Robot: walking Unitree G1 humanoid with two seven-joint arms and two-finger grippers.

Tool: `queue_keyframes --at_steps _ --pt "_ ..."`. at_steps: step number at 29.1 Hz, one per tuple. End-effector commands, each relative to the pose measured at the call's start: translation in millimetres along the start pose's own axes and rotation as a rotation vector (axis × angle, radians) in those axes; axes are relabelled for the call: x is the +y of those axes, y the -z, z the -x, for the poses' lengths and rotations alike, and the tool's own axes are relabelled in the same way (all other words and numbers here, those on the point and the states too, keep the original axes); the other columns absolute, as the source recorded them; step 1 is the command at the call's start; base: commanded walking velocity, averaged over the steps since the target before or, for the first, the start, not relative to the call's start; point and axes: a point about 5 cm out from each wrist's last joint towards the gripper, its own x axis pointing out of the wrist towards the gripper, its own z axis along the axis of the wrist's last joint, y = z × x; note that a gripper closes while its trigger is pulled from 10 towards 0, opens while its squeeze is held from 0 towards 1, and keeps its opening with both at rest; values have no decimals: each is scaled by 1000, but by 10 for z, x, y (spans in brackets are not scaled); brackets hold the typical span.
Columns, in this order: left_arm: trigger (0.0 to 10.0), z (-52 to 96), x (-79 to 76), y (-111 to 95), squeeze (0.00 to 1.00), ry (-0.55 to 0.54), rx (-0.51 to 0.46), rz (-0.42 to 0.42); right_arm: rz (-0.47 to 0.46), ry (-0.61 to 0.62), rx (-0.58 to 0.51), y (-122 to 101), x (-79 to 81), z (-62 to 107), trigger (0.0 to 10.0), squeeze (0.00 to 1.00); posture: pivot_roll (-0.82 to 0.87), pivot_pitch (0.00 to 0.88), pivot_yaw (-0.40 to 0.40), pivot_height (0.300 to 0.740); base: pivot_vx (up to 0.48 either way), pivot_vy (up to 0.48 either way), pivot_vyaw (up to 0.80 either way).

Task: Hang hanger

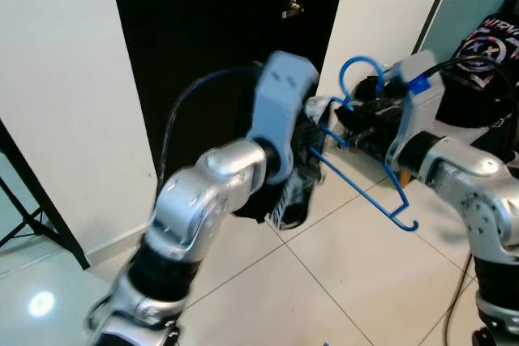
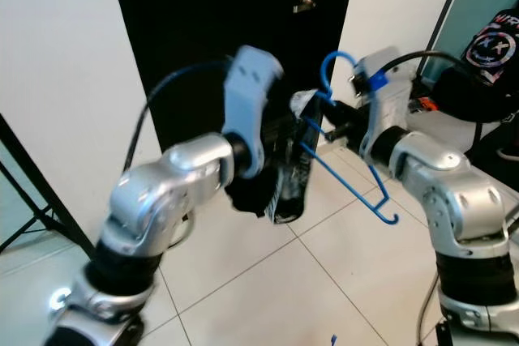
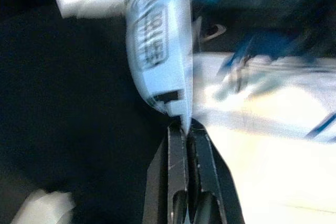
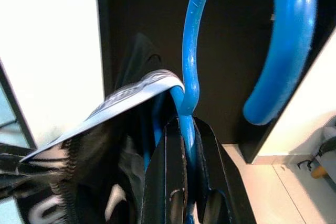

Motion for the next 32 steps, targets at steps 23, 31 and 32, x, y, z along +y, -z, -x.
queue_keyframes --at_steps 23,31,32 --pt "10000 508 465 54 0 -92 -155 -92 -27 -322 -93 -205 177 -475 10000 0 48 6 -71 740 0 0 0" --pt "10000 528 160 -97 0 107 -316 140 -36 -172 -91 -253 96 -706 10000 0 62 4 -70 740 0 0 0" --pt "10000 532 162 -118 0 112 -330 152 -33 -167 -85 -245 96 -718 10000 0 62 4 -70 740 0 0 0"
